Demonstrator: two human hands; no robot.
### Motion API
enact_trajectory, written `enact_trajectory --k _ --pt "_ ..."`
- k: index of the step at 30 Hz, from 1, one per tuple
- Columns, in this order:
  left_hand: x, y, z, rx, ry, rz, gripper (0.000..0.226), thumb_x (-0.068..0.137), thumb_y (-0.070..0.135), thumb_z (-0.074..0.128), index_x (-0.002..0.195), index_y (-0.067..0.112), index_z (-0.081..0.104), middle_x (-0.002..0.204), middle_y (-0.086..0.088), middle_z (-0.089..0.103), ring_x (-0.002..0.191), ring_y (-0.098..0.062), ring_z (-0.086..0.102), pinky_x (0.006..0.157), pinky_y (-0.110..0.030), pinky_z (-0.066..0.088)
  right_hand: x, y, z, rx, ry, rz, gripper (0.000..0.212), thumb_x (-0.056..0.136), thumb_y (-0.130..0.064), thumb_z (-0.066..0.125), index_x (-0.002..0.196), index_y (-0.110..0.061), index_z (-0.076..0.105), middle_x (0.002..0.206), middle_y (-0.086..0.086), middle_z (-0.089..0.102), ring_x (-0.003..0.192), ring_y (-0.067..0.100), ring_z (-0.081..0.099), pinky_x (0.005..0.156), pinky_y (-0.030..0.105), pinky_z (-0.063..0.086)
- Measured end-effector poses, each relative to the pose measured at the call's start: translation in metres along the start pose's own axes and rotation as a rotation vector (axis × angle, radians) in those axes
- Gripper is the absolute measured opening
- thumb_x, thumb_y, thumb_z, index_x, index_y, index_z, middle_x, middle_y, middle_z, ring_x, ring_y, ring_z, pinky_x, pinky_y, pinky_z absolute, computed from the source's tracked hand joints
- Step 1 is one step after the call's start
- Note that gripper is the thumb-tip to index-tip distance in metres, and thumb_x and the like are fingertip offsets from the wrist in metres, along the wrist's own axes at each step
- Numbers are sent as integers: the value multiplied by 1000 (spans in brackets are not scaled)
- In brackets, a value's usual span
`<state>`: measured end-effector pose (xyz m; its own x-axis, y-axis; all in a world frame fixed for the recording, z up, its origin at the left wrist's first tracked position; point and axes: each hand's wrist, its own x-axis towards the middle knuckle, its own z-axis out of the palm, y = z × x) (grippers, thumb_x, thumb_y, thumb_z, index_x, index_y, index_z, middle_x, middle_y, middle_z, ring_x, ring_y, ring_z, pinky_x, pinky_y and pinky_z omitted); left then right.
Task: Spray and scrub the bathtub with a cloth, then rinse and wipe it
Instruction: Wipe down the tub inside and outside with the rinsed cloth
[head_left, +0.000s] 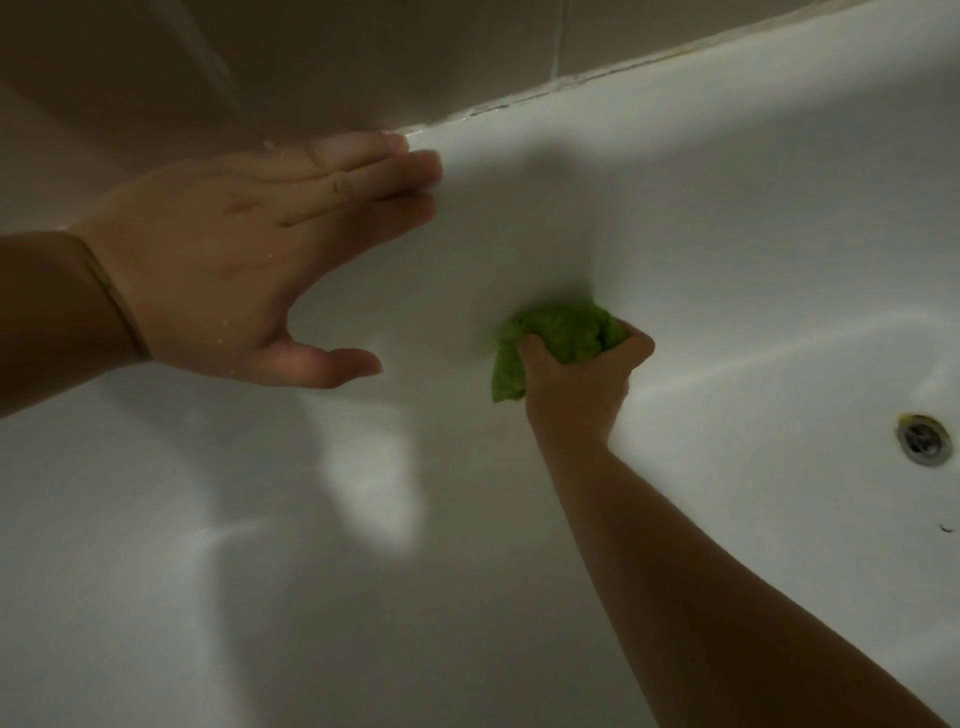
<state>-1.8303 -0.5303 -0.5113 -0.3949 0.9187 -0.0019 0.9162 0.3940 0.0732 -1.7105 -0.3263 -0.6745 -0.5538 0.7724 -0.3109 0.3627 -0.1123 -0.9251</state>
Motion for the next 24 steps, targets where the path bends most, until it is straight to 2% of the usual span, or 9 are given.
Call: enact_trajectory --k 2,6,8,10,13,16,19,22,24 --pt "4 -14 3 81 22 107 101 84 68 61 155 0 39 165 -15 33 153 -34 32 120 -51 35 -7 -21 -2 49 26 -85 65 70 -21 89 118 -25 45 101 -12 60 86 5 64 68 22 57" --pt "12 -14 8 114 96 128 101 84 64 67 153 -5 39 164 -17 33 152 -35 33 115 -58 40 -33 -37 6 35 -93 -253 60 72 -32 89 116 -27 48 102 -8 65 87 7 66 71 27 59" --pt "17 -11 5 113 96 159 101 83 62 69 152 -6 39 164 -19 33 151 -37 34 114 -59 41 -34 -31 7 -30 -192 -250 56 76 -34 85 115 -29 46 104 -5 65 90 13 66 73 36 61" --pt "22 -11 4 115 100 174 100 84 61 68 152 -7 39 163 -21 33 151 -38 34 114 -59 41 -22 -27 0 -81 -217 -180 51 79 -31 84 113 -29 46 100 -7 64 85 8 65 69 34 59" --pt "28 -8 6 109 117 176 100 86 64 64 153 -7 38 164 -21 32 152 -38 32 115 -58 40 9 -48 -24 -13 -54 -147 47 77 -20 84 109 -22 49 90 -14 59 73 -8 60 63 15 47" --pt "36 -6 6 92 112 176 102 87 67 61 154 -6 36 164 -22 32 152 -38 32 116 -58 39 22 -87 -41 82 64 -270 47 75 -16 83 110 -15 52 86 -17 54 70 -6 58 64 15 49" --pt "43 -5 7 91 120 184 105 87 69 59 155 -6 33 164 -23 30 153 -38 30 117 -58 38 0 -103 -33 139 -91 -393 47 73 -14 88 103 -16 51 81 -14 57 70 4 62 64 25 55" --pt "48 -5 8 99 116 204 106 87 69 60 156 -7 32 164 -25 29 154 -39 28 117 -60 37 -19 -83 -19 1 -320 -349 53 73 -24 91 107 -25 50 94 -10 64 82 5 64 69 20 55" --pt "52 -4 7 105 118 211 106 87 69 61 155 -9 33 164 -26 29 153 -40 29 116 -61 38 -9 -71 -24 -53 -313 -255 53 72 -25 89 106 -32 49 93 -14 64 83 -1 63 67 14 52"
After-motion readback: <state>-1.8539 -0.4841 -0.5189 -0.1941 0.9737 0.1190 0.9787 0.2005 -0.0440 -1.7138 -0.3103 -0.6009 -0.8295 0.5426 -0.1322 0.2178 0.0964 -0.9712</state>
